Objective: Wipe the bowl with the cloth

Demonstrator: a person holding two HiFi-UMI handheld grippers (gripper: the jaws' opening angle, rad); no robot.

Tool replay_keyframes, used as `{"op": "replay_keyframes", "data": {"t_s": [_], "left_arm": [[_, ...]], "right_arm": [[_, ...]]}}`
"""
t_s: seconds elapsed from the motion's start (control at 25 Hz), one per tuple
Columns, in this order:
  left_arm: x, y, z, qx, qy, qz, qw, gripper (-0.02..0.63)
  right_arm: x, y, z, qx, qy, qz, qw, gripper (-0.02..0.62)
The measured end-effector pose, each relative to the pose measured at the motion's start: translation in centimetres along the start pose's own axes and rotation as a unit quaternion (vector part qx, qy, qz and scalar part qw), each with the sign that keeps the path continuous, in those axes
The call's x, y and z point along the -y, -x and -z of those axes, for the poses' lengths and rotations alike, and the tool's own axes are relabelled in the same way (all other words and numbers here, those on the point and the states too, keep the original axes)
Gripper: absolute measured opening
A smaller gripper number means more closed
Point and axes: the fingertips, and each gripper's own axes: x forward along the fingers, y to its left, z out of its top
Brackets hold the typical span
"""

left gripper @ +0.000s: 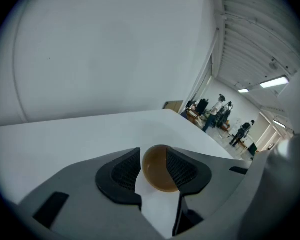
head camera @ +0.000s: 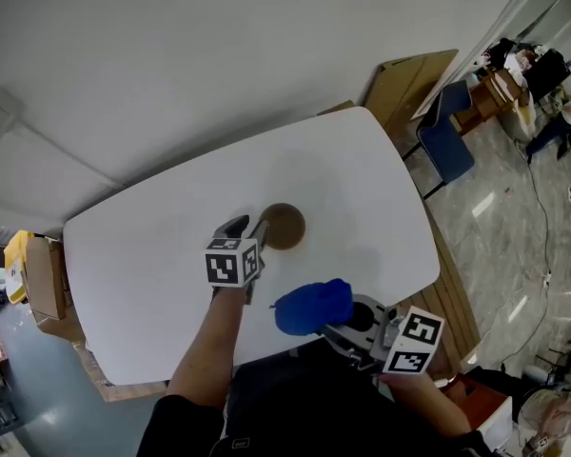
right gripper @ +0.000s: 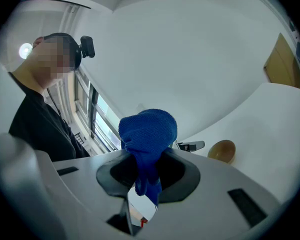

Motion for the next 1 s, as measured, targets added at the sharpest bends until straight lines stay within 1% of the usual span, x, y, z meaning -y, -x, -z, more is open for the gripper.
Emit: {"op": "replay_keyframes", "data": {"t_s": [0.16, 0.28, 0.44, 0.8, 0.92, 1.0], "left_arm": [[2.6, 4.6, -1.1, 0.033, -0.006, 0.000, 0.9994, 0.162], [4.5, 7.9, -1.9, 0.064, -0.012, 0.000, 0.9979, 0.139], [5.9, 11.5, -3.4, 0.104, -0.029, -0.003, 0.9941, 0.114], [7.0, 19.1, -5.2, 0.169, -0.056, -0.023, 0.9839, 0.081], [8.0, 21.4, -5.8, 0.190, -0.073, -0.026, 0.9787, 0.061], [8.5, 22.8, -6.2, 0.202, -0.085, -0.032, 0.9752, 0.060]], "right_arm": [[-1.3, 0.2, -1.3, 0.003, 0.012, -0.015, 1.000, 0.080], [-2.2, 0.5, -2.4, 0.008, 0.022, -0.025, 0.999, 0.080], [-3.1, 0.4, -3.7, 0.019, 0.037, -0.036, 0.998, 0.080], [-5.2, 0.0, -6.9, 0.038, 0.114, -0.020, 0.993, 0.080], [-5.6, -0.2, -7.4, 0.043, 0.124, -0.021, 0.991, 0.080], [-5.9, -0.2, -7.6, 0.046, 0.131, -0.021, 0.990, 0.080]]}}
